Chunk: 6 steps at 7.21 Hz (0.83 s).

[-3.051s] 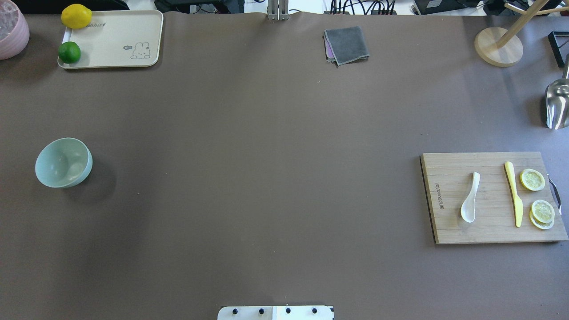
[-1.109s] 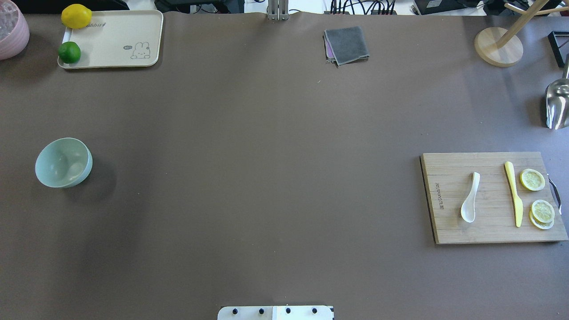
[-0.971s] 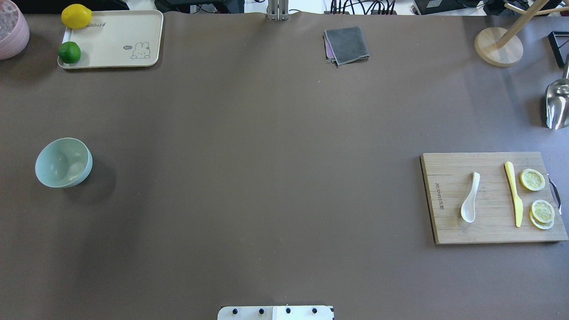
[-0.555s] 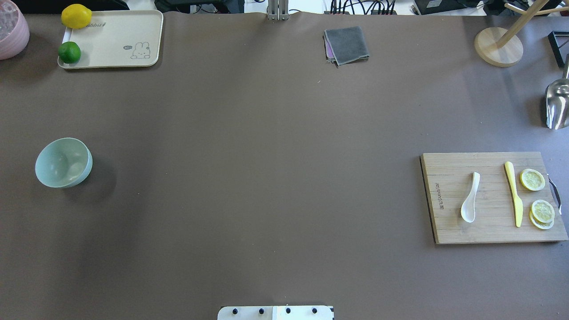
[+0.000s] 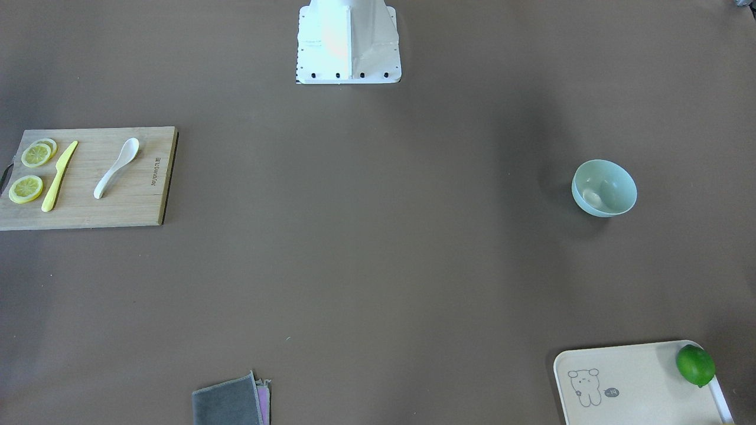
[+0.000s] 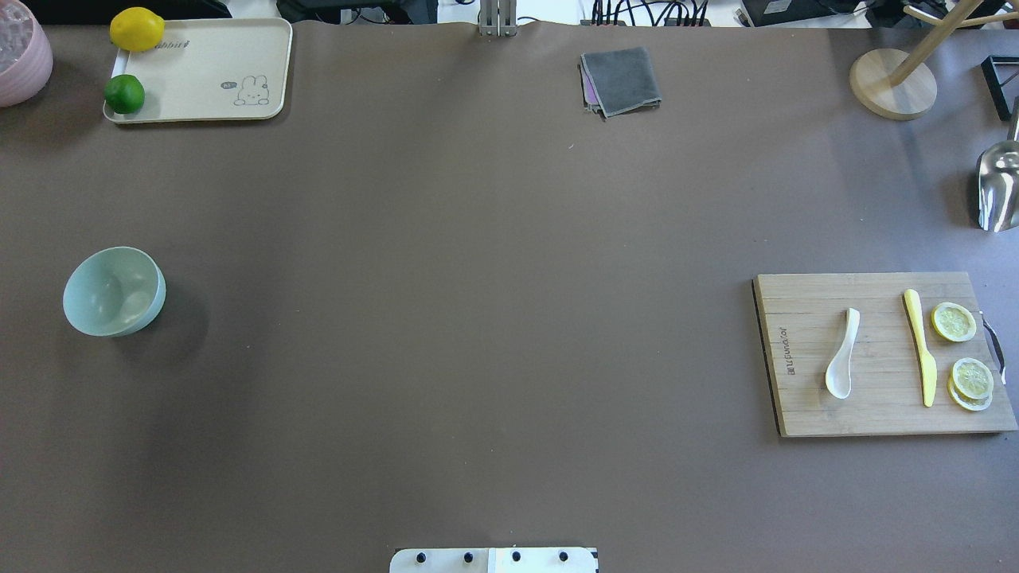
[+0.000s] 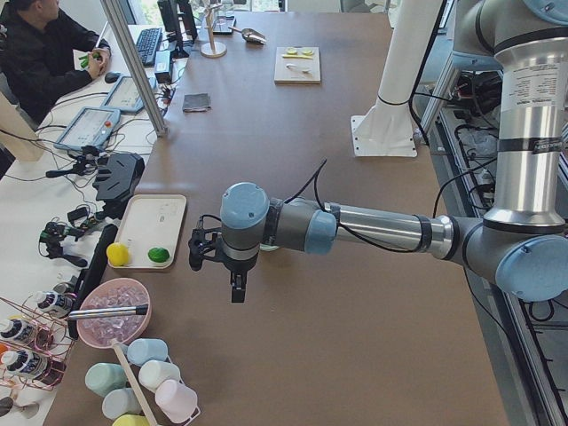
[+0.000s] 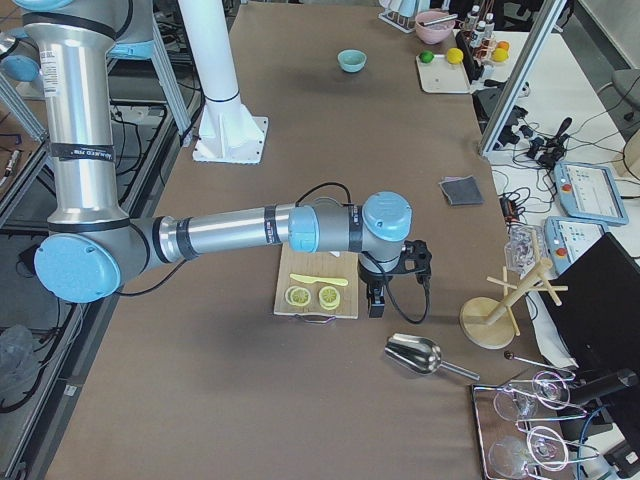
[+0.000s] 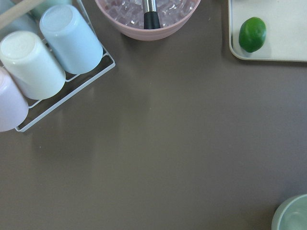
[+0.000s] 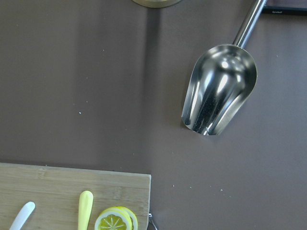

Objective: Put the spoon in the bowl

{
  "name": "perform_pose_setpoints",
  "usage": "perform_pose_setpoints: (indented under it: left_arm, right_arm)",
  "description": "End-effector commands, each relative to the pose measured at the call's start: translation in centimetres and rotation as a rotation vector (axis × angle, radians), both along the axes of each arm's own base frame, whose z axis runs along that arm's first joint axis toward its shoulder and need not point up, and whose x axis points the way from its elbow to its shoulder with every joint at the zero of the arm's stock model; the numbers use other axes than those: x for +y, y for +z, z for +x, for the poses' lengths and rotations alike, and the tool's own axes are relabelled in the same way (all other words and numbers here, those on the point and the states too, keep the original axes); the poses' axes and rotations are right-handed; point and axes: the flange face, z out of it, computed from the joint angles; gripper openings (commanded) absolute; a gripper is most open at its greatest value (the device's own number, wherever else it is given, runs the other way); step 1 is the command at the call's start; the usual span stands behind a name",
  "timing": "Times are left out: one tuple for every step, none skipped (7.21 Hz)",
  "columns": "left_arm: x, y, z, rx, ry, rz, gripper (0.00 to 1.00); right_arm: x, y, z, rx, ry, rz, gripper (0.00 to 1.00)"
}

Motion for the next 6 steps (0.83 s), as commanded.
perform_pose_setpoints:
  left_arm:
    - [-1.1, 1.4, 2.5, 0.033, -0.028, 0.01, 0.98]
    - [-2.0, 0.4, 4.7, 0.089, -0.002, -0.006, 0.98]
    - [-2.1, -0.3, 7.9, 0.121, 0.029, 0.0, 0.98]
    - [-1.9, -1.1, 10.8, 0.171, -0.008, -0.034, 0.98]
    - [-1.0, -1.7, 14.3, 0.226, -0.038, -0.061, 0.98]
    - [0.4, -0.3, 17.9, 0.217, -0.034, -0.015, 0.98]
  right_arm:
    - [-0.4, -0.9, -0.4, -0.015, 0.012, 0.003, 1.0]
    - [-0.5, -0.4, -0.7, -0.013, 0.007, -0.006, 1.0]
    - [-0.5, -0.1, -0.7, -0.013, 0.007, -0.014, 1.0]
    - [-0.6, 0.3, -0.7, -0.009, 0.005, 0.0, 1.0]
    - [-0.2, 1.8, -0.7, -0.011, 0.006, 0.022, 1.0]
    - [-0.2, 3.5, -0.7, -0.015, 0.006, 0.058, 1.0]
